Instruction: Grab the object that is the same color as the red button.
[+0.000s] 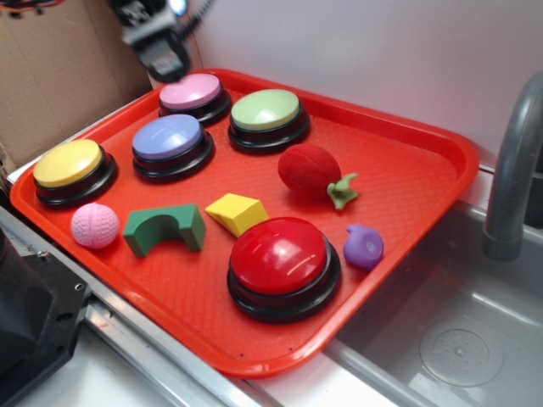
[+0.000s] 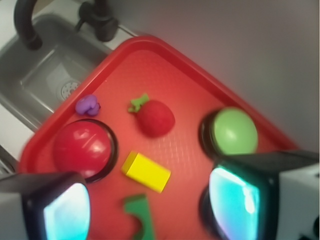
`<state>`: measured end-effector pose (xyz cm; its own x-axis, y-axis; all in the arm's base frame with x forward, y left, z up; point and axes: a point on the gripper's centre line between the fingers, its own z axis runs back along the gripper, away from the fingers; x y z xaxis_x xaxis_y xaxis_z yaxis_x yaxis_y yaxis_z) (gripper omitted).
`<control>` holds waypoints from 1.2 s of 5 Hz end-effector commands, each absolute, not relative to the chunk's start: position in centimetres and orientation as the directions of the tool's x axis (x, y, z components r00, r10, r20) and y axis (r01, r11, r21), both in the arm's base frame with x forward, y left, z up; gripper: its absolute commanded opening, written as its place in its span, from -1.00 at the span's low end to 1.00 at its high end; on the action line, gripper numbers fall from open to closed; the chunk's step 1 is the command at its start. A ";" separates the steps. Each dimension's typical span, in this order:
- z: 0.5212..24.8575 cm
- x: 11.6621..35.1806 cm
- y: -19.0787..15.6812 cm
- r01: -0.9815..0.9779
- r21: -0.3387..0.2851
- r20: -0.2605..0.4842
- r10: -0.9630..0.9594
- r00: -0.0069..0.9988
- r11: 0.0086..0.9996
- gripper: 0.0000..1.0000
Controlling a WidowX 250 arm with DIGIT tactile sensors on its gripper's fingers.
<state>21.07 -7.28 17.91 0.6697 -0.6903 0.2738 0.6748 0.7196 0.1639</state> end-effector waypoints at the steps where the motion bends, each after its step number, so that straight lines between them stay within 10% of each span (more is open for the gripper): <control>1: 13.7 25.2 -8.2 0.830 0.218 0.241 -0.852 0.464 0.514 1.00; 2: 10.8 26.8 -8.8 0.852 0.273 0.171 -0.894 0.415 0.447 1.00; 6: 5.1 29.7 -8.8 0.882 0.179 0.108 -0.900 0.422 0.435 1.00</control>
